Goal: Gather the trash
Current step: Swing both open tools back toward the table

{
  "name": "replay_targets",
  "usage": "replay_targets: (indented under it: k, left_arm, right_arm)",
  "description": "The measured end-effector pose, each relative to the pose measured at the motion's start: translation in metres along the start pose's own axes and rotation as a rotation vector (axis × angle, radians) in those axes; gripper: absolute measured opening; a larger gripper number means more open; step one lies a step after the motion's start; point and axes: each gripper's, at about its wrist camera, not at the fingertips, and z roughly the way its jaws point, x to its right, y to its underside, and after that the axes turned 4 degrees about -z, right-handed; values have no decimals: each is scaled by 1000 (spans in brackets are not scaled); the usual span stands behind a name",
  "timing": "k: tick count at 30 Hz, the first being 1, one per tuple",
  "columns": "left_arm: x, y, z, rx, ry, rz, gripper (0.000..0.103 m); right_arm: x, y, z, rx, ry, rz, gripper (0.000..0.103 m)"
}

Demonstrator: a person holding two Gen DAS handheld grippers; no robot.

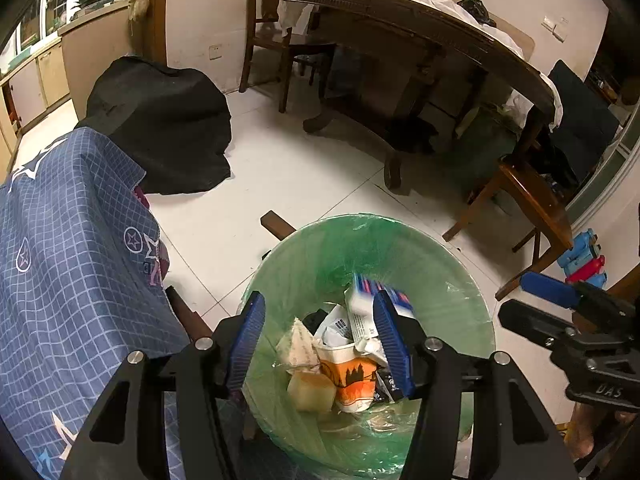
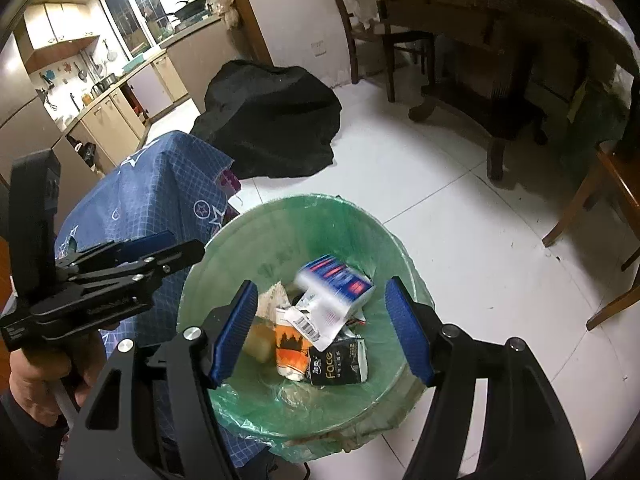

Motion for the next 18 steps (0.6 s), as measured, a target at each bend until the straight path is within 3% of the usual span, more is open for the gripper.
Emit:
replay_targets:
  k: [9, 11, 14, 18]
  left_arm:
    - [-6, 8, -20, 26, 2, 16, 57]
    - [-15, 17, -39, 51, 23, 22, 57]
    - [-48, 37, -74, 100, 12, 23, 58]
    - [-134, 62, -126, 156, -51, -101, 59]
  right_arm:
    - [-11, 5, -17, 41, 13, -22, 64]
    - [-16, 11, -29, 81, -1, -35, 72]
    - [-29, 30, -47, 141, -24, -60, 78]
    - [-55, 53, -44, 137, -77, -86, 79]
